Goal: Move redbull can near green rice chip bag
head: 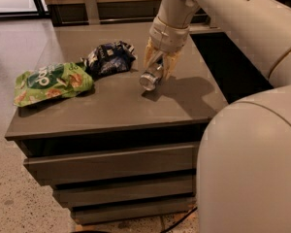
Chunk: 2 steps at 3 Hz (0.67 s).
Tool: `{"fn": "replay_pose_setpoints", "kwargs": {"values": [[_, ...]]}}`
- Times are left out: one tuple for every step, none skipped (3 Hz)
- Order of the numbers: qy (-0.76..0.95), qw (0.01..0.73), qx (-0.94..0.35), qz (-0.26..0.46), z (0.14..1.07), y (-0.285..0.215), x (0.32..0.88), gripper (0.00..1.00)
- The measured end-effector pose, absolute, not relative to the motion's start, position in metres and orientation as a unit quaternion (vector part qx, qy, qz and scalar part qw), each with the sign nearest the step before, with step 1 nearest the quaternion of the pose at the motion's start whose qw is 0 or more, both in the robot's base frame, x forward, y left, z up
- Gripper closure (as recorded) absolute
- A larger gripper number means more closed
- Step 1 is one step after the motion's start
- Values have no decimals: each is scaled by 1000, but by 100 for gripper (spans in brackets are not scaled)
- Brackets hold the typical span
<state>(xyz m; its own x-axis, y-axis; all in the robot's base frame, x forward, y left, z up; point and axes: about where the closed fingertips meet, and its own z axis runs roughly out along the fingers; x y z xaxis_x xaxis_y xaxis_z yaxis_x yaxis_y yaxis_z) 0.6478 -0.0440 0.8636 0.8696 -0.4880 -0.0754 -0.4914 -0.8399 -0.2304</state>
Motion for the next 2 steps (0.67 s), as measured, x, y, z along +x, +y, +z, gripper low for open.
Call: {"fn": "replay_pose_setpoints", "kwargs": {"values": [[289,155,-945,-1,868,-19,651,100],[305,206,-930,3,867,16,656,100]]}}
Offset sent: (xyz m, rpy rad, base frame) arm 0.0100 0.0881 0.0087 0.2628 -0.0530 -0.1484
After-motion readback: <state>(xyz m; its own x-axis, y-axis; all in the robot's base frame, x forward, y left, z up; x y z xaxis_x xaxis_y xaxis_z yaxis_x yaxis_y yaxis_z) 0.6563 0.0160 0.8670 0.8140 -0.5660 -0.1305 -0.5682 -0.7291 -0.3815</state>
